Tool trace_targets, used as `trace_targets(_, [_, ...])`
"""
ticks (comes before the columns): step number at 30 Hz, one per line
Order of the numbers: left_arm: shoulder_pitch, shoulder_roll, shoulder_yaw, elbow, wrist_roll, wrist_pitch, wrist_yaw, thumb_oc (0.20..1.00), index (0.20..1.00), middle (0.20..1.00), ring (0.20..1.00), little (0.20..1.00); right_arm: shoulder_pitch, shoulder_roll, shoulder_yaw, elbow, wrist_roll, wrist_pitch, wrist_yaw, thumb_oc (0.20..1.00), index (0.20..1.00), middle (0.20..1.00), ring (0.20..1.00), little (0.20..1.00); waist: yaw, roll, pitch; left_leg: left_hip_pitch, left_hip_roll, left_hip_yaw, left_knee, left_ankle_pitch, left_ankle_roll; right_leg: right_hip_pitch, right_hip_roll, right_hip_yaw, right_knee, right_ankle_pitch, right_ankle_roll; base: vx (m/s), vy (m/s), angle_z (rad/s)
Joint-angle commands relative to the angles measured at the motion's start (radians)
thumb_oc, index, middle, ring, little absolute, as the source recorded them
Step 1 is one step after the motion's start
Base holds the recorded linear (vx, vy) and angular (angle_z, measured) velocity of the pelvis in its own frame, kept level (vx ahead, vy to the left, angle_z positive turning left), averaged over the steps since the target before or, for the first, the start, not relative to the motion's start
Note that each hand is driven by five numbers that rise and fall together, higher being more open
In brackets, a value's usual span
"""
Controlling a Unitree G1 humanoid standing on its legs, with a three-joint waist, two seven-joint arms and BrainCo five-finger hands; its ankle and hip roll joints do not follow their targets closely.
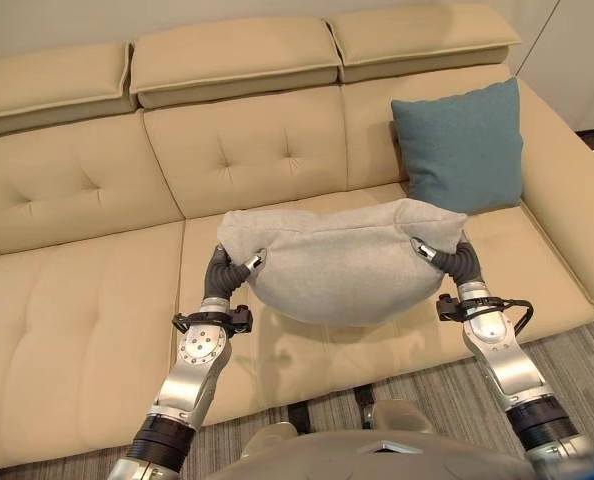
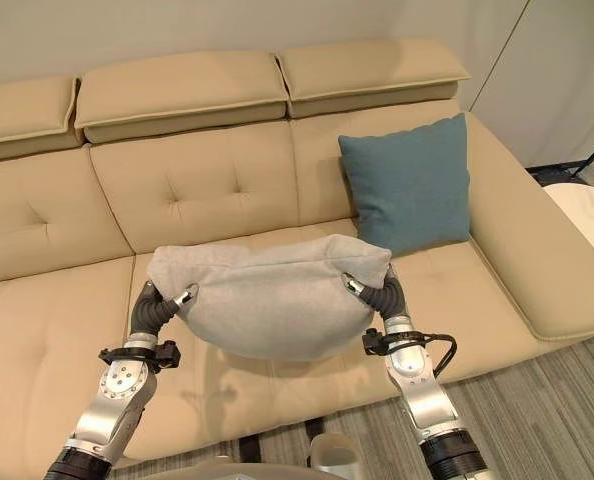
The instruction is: Pick up all the scattered cushions and arrange them neatly on the sofa.
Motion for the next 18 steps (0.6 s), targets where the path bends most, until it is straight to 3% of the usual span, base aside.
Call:
trace_targets(1, [-0.084, 0.033, 0.020, -0.082, 0.017, -0.079, 0.011, 0.200, 0.200, 0.200, 0.200, 0.200, -0.082, 0.012, -0.055, -0.091, -0.004, -0.074, -0.033, 0.200, 0.200, 0.200, 0.200, 0.200, 0.021, -0.052, -0.071, 0.015, 0.010, 0.008, 0.017, -0.078, -0.030, 0.026, -0.066, -0.004, 0.080, -0.128, 0.100, 0.05, -0.074, 0.23])
trace_targets(11, [-0.283, 0.061, 0.014, -0.027, 0.047, -0.093, 0.114, 0.200, 0.200, 0.200, 0.200, 0.200, -0.281, -0.014, -0.020, -0.036, -0.014, -0.073, -0.120, 0.200, 0.200, 0.200, 0.200, 0.200, 0.045, -0.063, -0.056, -0.048, 0.026, -0.026, 0.011, -0.052, -0.055, 0.011, -0.056, -0.042, 0.010, -0.100, 0.096, 0.02, -0.072, 0.19])
trace_targets(18, [-0.761, 0.117, -0.100, 0.181, 0.002, -0.132, 0.243, 0.200, 0.200, 0.200, 0.200, 0.200, -0.720, -0.047, 0.104, 0.189, 0.018, -0.058, -0.254, 0.200, 0.200, 0.200, 0.200, 0.200, 0.071, -0.062, -0.019, -0.257, 0.031, -0.067, 0.011, 0.011, -0.072, -0.187, -0.037, -0.042, 0.004, -0.050, 0.094, -0.09, -0.060, 0.11])
